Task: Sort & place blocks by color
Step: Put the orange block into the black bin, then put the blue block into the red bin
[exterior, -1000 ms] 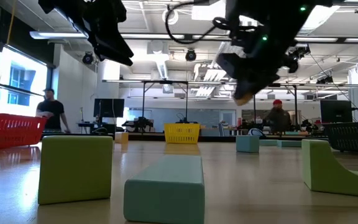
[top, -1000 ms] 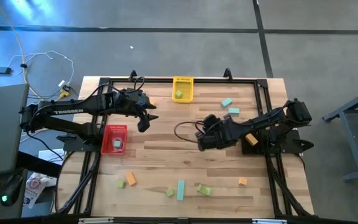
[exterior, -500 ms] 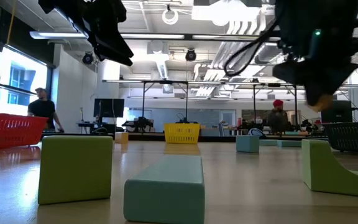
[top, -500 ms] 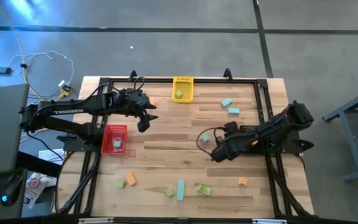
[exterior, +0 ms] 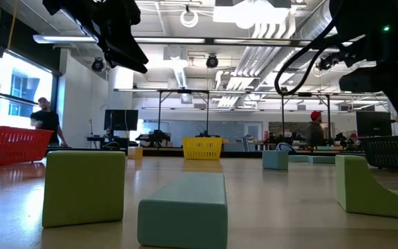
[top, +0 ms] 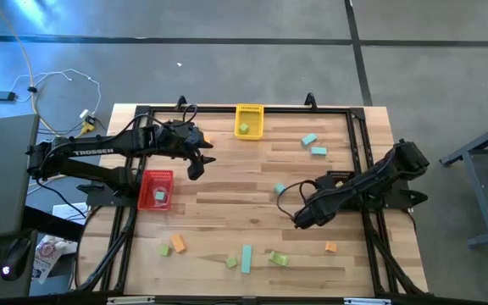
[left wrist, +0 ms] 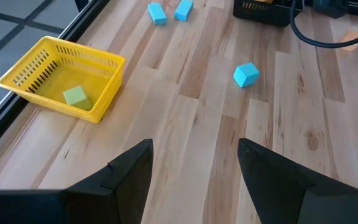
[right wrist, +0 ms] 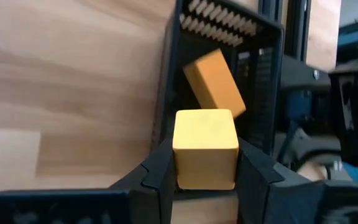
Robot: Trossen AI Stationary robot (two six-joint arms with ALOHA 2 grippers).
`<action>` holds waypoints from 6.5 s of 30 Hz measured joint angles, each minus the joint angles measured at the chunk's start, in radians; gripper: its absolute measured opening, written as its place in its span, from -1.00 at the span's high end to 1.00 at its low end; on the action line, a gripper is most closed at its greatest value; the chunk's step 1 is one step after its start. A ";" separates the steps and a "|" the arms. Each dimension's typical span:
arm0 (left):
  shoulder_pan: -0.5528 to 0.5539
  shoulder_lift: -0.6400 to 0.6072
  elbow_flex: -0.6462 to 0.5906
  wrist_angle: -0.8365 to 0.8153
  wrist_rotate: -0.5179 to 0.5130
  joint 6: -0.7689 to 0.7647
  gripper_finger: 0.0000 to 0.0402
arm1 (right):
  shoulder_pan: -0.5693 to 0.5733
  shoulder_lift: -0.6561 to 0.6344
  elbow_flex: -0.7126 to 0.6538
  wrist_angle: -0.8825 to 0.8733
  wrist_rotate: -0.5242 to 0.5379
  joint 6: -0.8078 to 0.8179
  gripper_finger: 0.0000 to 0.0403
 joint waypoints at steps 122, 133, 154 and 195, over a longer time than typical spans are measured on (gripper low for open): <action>-0.158 0.000 0.000 -0.138 -0.007 0.007 -0.11 | -1.066 0.101 -0.122 0.579 0.056 -2.122 -0.04; -0.158 0.000 0.000 -0.138 -0.007 0.008 -0.11 | -1.066 0.109 -0.124 0.567 0.013 -2.033 0.56; -0.158 0.000 0.000 -0.137 -0.007 -0.026 -0.11 | -0.815 0.028 -0.025 0.549 -0.080 -1.804 0.56; -0.159 0.000 0.000 0.113 -0.003 0.019 -0.11 | -0.401 0.021 0.092 1.540 0.087 -1.854 0.56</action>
